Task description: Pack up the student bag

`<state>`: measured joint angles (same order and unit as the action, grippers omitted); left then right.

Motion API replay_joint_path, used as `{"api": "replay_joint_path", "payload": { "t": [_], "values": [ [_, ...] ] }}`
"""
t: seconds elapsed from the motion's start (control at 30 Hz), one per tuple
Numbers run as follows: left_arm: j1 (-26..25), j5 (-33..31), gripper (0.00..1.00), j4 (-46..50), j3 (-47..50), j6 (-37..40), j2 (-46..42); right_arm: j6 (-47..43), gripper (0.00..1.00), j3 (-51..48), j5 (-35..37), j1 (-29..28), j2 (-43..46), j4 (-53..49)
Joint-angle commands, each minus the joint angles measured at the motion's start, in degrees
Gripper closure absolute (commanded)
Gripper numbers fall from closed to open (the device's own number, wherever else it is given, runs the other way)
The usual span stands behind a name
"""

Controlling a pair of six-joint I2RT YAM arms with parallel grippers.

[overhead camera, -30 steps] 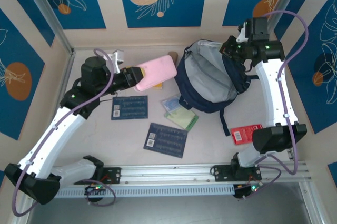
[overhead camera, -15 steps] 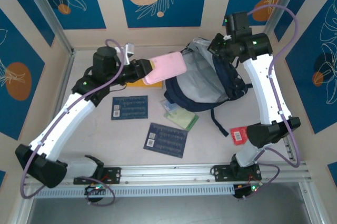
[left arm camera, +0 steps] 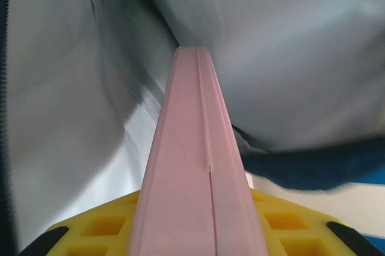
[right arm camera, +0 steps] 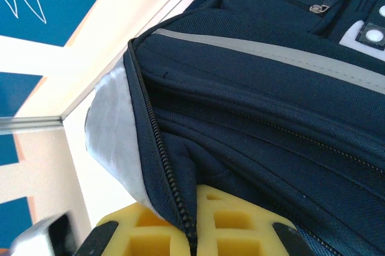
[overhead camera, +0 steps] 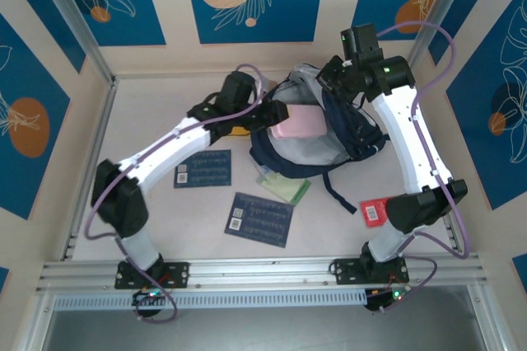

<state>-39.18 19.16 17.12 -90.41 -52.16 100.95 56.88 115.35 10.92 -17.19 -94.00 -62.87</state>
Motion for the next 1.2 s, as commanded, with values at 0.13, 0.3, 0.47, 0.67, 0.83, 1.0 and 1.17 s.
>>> {"api": "replay_joint_path", "payload": {
  "t": [0.13, 0.3, 0.47, 0.67, 0.83, 1.0, 1.17],
  "values": [
    [-3.2, 1.1, 0.72, -4.6, -21.1, -2.9, 17.9, 5.4, 1.00, -0.2, -5.3, 3.3, 4.4, 8.9],
    [-4.9, 8.5, 0.49, 1.3, -45.4, -4.7, 35.5, 2.1, 1.00, 0.6, -2.0, 6.7, 4.8, 7.0],
    [-5.2, 7.4, 0.18, 10.8, -51.7, 2.0, 36.0, -2.7, 1.00, -0.6, -0.2, 10.2, 4.4, 5.9],
    [-3.8, 6.3, 0.12, 19.1, -50.5, 12.7, 29.2, -8.1, 1.00, -5.4, 0.1, 11.9, 4.5, 9.3],
    [-2.0, 4.6, 0.12, 24.1, -50.6, 20.4, 23.6, -12.4, 1.00, -8.0, 4.1, 12.1, 3.7, 10.0],
    [3.5, -0.6, 0.13, 27.1, -49.6, 22.7, 20.6, -14.2, 1.00, -13.1, 3.6, 13.0, 3.6, 12.6],
    [6.7, -15.5, 0.09, 29.4, -49.7, 32.0, 22.9, -15.8, 1.00, -18.6, -1.4, 13.0, 3.6, 16.3]
  ]
}}
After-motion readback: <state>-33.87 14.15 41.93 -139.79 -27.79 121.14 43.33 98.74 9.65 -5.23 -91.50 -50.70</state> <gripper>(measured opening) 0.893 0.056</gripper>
